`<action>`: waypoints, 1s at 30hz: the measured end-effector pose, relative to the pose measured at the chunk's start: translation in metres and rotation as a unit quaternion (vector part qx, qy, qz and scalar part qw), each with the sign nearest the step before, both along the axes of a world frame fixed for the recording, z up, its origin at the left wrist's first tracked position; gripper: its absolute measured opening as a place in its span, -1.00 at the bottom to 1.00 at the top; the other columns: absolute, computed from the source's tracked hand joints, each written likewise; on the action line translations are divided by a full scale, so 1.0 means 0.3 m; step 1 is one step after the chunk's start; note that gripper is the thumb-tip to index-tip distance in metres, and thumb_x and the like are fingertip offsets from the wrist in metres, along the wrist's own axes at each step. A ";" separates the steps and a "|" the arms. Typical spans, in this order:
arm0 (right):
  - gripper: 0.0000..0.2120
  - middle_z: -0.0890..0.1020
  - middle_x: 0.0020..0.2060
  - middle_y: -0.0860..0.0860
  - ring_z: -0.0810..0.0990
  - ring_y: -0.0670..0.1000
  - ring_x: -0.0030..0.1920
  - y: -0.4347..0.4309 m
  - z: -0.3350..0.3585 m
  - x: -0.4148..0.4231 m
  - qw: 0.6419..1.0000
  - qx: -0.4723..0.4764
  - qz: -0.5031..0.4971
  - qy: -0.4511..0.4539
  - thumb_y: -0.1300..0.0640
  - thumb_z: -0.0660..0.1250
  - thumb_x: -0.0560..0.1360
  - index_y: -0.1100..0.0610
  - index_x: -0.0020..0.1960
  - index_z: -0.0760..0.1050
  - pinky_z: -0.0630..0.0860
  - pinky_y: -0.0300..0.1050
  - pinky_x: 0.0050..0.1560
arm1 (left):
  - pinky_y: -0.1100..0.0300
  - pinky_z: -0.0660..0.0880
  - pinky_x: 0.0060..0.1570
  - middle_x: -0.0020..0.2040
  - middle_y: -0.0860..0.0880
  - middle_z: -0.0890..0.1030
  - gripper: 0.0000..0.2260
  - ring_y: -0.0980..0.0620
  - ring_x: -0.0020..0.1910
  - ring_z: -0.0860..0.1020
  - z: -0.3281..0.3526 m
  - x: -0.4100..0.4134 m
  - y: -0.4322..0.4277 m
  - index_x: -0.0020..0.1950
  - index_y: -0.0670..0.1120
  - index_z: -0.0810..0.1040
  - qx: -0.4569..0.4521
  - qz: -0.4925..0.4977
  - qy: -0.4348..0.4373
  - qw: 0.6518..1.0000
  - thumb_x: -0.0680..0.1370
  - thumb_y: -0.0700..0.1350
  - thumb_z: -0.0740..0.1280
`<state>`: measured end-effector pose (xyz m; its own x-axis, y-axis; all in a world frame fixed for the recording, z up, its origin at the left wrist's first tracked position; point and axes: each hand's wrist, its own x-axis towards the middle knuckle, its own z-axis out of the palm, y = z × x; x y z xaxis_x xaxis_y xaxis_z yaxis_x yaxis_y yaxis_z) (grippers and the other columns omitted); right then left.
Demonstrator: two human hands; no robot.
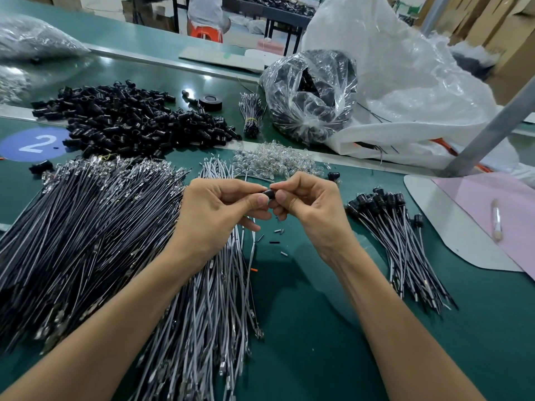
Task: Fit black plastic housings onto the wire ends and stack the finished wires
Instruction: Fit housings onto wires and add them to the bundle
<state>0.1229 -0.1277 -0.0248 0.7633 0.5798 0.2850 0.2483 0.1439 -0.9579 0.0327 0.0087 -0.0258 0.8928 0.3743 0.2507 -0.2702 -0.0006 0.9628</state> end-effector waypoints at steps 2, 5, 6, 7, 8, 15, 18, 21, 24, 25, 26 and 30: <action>-0.79 0.65 -0.39 0.02 0.58 -0.08 -0.40 -0.001 -0.003 0.000 1.000 0.003 0.002 0.003 0.49 0.31 0.50 0.22 -0.16 0.58 0.51 -0.26 -0.34 | 0.26 0.59 -0.39 -0.29 -0.09 0.71 -0.88 -0.01 -0.31 0.70 -0.001 0.001 -0.001 -0.06 -0.18 0.67 -0.001 -0.001 0.002 1.000 0.43 -0.30 0.44; -0.79 0.66 -0.39 0.01 0.58 -0.06 -0.40 -0.007 -0.001 0.002 1.000 0.006 0.012 0.002 0.49 0.33 0.47 0.21 -0.16 0.59 0.51 -0.25 -0.33 | 0.28 0.59 -0.37 -0.30 -0.10 0.71 -0.88 -0.01 -0.34 0.69 0.002 -0.001 -0.002 -0.08 -0.16 0.67 -0.007 -0.007 0.002 1.000 0.43 -0.33 0.43; -0.79 0.66 -0.39 0.01 0.58 -0.06 -0.40 -0.008 -0.001 0.001 1.000 0.005 0.014 0.002 0.49 0.33 0.47 0.21 -0.16 0.59 0.51 -0.25 -0.33 | 0.28 0.59 -0.37 -0.29 -0.10 0.71 -0.88 0.00 -0.34 0.69 0.002 -0.001 -0.002 -0.08 -0.16 0.67 -0.007 -0.008 0.001 1.000 0.44 -0.34 0.43; -0.79 0.66 -0.38 0.02 0.58 -0.06 -0.40 -0.008 -0.001 0.000 1.000 0.003 0.014 0.002 0.49 0.34 0.47 0.21 -0.16 0.59 0.51 -0.25 -0.33 | 0.29 0.59 -0.37 -0.28 -0.10 0.71 -0.87 0.00 -0.35 0.69 0.003 -0.001 -0.001 -0.08 -0.17 0.67 -0.007 -0.007 0.000 1.000 0.44 -0.35 0.42; -0.79 0.66 -0.38 0.02 0.57 -0.05 -0.40 -0.008 -0.001 -0.001 1.000 0.000 0.014 0.001 0.49 0.34 0.47 0.21 -0.16 0.60 0.52 -0.24 -0.32 | 0.28 0.59 -0.36 -0.27 -0.12 0.71 -0.87 0.00 -0.34 0.69 0.005 -0.001 0.000 -0.07 -0.17 0.67 -0.005 -0.008 0.001 1.000 0.45 -0.36 0.42; -0.87 0.68 -0.18 -0.01 0.62 -0.08 -0.15 -0.002 0.030 -0.015 0.999 0.013 0.037 -0.020 0.24 0.42 0.47 0.11 0.01 0.63 0.54 -0.26 -0.09 | 0.27 0.58 -0.38 -0.22 -0.11 0.72 -0.88 -0.01 -0.28 0.70 0.032 -0.009 -0.004 -0.05 -0.18 0.64 -0.037 -0.025 -0.019 0.999 0.45 -0.21 0.40; -0.93 0.68 -0.16 -0.03 0.61 -0.10 -0.15 0.008 0.039 -0.020 1.000 0.016 0.013 -0.008 0.19 0.40 0.48 0.13 -0.04 0.62 0.53 -0.25 -0.06 | 0.21 0.61 -0.35 -0.17 -0.09 0.73 -0.76 -0.05 -0.23 0.71 0.028 -0.011 -0.014 0.08 -0.17 0.55 -0.052 -0.041 -0.008 0.998 0.44 -0.12 0.37; -0.85 0.70 -0.08 0.02 0.64 -0.08 -0.17 -0.032 0.076 0.001 0.983 0.133 0.027 0.122 0.12 0.31 0.46 0.17 -0.08 0.59 0.58 -0.20 -0.08 | 0.13 0.64 -0.24 -0.10 -0.12 0.72 -0.61 -0.10 -0.16 0.71 0.038 -0.005 0.006 0.24 -0.12 0.44 -0.088 -0.029 -0.009 0.996 0.47 0.01 0.31; -0.82 0.70 -0.14 0.08 0.64 -0.06 -0.28 -0.155 0.125 0.040 0.948 0.241 0.050 0.203 0.14 0.25 0.51 0.19 -0.05 0.61 0.59 -0.22 -0.23 | 0.11 0.65 -0.14 -0.04 -0.13 0.71 -0.61 -0.10 -0.12 0.70 0.049 -0.010 0.054 0.22 -0.06 0.46 -0.134 0.046 -0.005 0.990 0.50 0.14 0.23; -0.81 0.68 -0.21 0.06 0.60 -0.09 -0.34 -0.211 0.141 0.056 0.949 0.242 0.033 0.202 0.14 0.25 0.52 0.19 -0.05 0.62 0.55 -0.26 -0.31 | 0.14 0.64 -0.19 -0.06 -0.13 0.72 -0.63 -0.08 -0.16 0.70 0.048 -0.014 0.066 0.20 -0.06 0.47 -0.146 0.083 0.005 0.986 0.52 0.14 0.23; -0.80 0.66 -0.26 0.04 0.56 -0.11 -0.39 -0.273 0.160 0.075 0.955 0.225 0.002 0.193 0.12 0.26 0.52 0.18 -0.06 0.63 0.50 -0.30 -0.36 | 0.18 0.62 -0.25 -0.09 -0.11 0.72 -0.68 -0.04 -0.21 0.69 0.043 -0.017 0.074 0.17 -0.07 0.49 -0.155 0.119 0.017 0.980 0.56 0.11 0.23; -0.79 0.64 -0.37 -0.05 0.55 -0.16 -0.40 -0.499 0.228 0.176 0.974 0.008 -0.208 0.093 0.05 0.31 0.53 0.14 -0.07 0.66 0.47 -0.36 -0.41 | 0.26 0.52 -0.41 -0.20 -0.04 0.71 -0.86 0.02 -0.37 0.61 0.031 -0.013 0.088 0.11 -0.09 0.51 -0.137 0.196 0.028 0.971 0.65 -0.06 0.24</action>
<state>0.1757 -0.2773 0.0434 0.9705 0.2053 0.1266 0.1116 0.0832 -0.9903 0.0287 0.0350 -0.0164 0.6780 0.7335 0.0487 -0.2479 0.1658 0.9545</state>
